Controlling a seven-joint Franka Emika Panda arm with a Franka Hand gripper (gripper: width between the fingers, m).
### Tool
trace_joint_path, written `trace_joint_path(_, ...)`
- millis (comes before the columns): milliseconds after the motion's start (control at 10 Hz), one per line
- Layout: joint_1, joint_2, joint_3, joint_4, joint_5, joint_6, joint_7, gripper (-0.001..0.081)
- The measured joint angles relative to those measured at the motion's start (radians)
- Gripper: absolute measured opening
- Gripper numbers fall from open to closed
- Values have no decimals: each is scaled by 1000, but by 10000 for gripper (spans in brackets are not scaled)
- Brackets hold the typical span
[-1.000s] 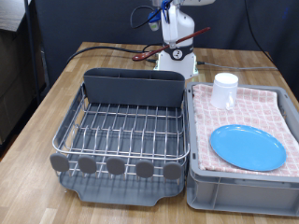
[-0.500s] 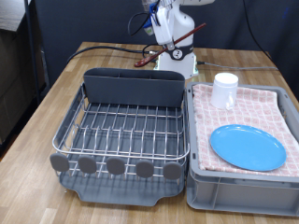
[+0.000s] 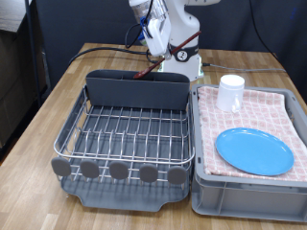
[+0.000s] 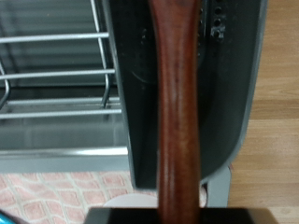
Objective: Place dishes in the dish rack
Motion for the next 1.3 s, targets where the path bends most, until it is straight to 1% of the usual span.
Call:
trace_joint_path(300,5,57,-28,-1,28,49,-48,89)
trace_joint_path(600,5,91,-31,-3,33,86,-50,89)
trace_joint_path(900,5,106,-30,-4,32,109,-50,89)
trace_joint_path(1000,5,107,-30,-4,32,115,-50,232)
trace_joint_path(1100,5,108,-29,-4,32,119,-50,409)
trace_joint_path(1200,4,110,-24,-4,19,124,-48,409)
trace_joint_path(1300,-6,110,0,-3,-27,126,-21,611)
